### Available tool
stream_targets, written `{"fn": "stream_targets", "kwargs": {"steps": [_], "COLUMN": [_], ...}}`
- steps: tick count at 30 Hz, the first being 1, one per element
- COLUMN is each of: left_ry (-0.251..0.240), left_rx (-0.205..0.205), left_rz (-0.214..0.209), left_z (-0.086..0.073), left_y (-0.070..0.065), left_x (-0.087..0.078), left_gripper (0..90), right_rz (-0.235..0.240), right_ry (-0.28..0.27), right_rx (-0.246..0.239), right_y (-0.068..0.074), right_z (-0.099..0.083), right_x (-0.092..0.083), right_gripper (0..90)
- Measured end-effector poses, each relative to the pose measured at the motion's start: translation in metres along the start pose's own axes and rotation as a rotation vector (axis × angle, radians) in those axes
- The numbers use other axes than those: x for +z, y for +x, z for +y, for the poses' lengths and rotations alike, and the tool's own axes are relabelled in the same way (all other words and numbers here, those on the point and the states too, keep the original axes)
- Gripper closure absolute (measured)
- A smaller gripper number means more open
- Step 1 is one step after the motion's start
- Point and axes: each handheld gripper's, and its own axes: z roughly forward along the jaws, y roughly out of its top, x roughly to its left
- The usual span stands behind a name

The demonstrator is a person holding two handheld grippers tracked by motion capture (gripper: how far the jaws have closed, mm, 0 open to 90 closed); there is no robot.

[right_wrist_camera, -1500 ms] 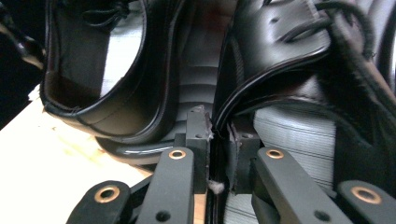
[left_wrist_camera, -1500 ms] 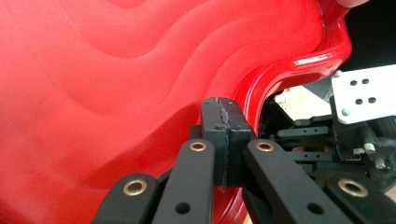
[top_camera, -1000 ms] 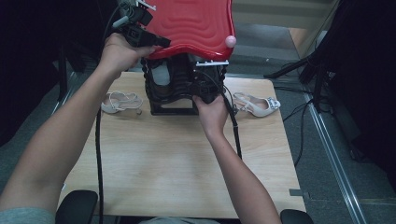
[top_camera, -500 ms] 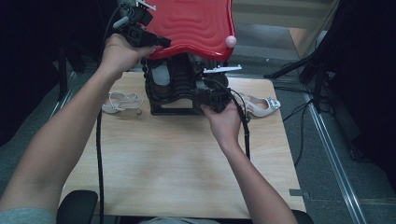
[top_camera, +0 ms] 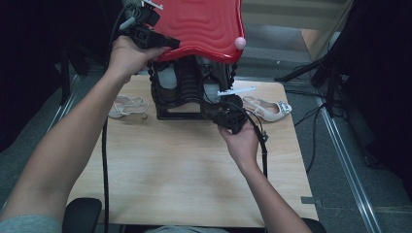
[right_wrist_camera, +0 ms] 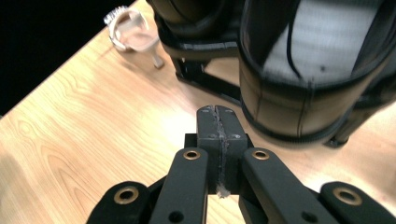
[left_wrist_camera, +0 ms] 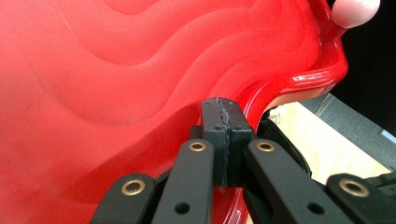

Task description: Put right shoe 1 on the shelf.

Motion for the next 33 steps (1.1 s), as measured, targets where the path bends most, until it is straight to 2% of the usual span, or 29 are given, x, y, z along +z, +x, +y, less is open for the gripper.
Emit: {"fn": "stream_targets", "kwargs": {"steps": [4,6,8,9,11,17,20,25,28,31,33], "left_ry": [0.001,0.001,0.002,0.001,0.002,0.004,0.005,0.007,0.014,0.015,0.015], "left_rx": [0.007,0.008,0.008,0.011,0.009,0.014,0.015,0.019,0.024,0.028,0.028], "left_rz": [0.0,-0.001,-0.002,-0.002,-0.002,-0.003,-0.003,-0.003,-0.002,-0.003,-0.002], "left_z": [0.0,0.0,0.0,0.0,0.0,0.0,0.0,0.0,0.0,0.0,0.0], "left_y": [0.0,0.0,0.0,0.0,0.0,0.0,0.0,0.0,0.0,0.0,0.0], "left_x": [0.0,0.0,0.0,0.0,0.0,-0.001,-0.001,-0.001,-0.002,-0.002,-0.002], "left_gripper": [90.0,90.0,90.0,90.0,90.0,90.0,90.0,90.0,90.0,90.0,90.0], "right_rz": [-0.037,-0.073,-0.082,-0.072,-0.057,-0.067,-0.062,-0.074,-0.098,-0.112,-0.139], "right_ry": [0.018,0.014,0.011,0.002,0.005,-0.005,-0.021,-0.049,-0.073,-0.073,-0.072], "right_rx": [0.006,0.013,0.013,0.04,0.045,0.052,0.069,0.071,0.082,0.087,0.086], "right_y": [-0.009,-0.018,-0.021,-0.026,-0.027,-0.019,-0.017,-0.015,-0.016,-0.017,-0.019], "right_z": [-0.01,-0.011,-0.01,-0.009,-0.008,-0.006,-0.002,0.006,0.013,0.018,0.022], "right_x": [0.005,0.007,0.008,0.01,0.011,0.017,0.023,0.029,0.034,0.036,0.036], "right_gripper": [90.0,90.0,90.0,90.0,90.0,90.0,90.0,90.0,90.0,90.0,90.0]}}
